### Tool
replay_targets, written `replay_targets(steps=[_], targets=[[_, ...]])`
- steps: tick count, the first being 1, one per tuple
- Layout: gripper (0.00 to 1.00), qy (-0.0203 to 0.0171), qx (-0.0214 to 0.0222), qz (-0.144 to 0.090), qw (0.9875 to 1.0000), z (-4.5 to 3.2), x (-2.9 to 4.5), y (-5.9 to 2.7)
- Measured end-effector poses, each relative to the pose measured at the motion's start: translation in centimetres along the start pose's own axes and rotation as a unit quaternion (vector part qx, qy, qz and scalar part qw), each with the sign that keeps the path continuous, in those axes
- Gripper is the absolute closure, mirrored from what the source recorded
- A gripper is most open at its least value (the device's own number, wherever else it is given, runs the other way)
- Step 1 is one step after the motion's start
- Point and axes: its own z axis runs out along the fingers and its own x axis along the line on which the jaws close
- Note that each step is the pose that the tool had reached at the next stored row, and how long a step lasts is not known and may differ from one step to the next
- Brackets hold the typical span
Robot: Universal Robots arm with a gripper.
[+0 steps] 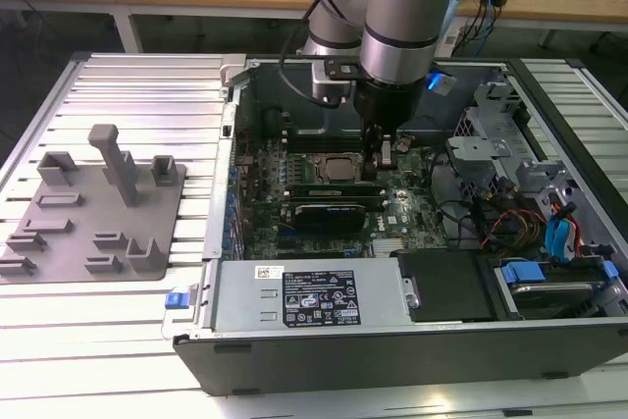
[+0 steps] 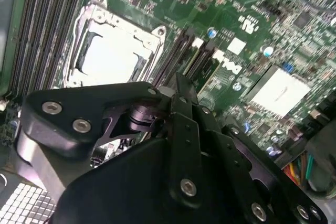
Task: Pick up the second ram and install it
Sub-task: 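Press down the second ram until it locks into place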
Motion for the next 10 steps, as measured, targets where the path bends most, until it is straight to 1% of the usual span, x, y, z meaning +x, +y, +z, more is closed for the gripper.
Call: replay_targets(steps=[2,3,5,6,7,10], targets=[[0.92,0.0000,0.0008,0.000,1.0000,0.01,0.01,1.16],[0.92,-0.0001,0.0014,0.000,1.0000,0.02,0.03,2.21],[0.92,-0.0001,0.0018,0.000,1.0000,0.02,0.04,3.21],[0.92,-0.0001,0.0019,0.000,1.0000,0.03,0.05,3.56],[0.92,-0.0001,0.0021,0.001,1.0000,0.04,0.06,4.17],[0.92,0.0000,0.0026,0.001,1.0000,0.18,0.07,5.15]])
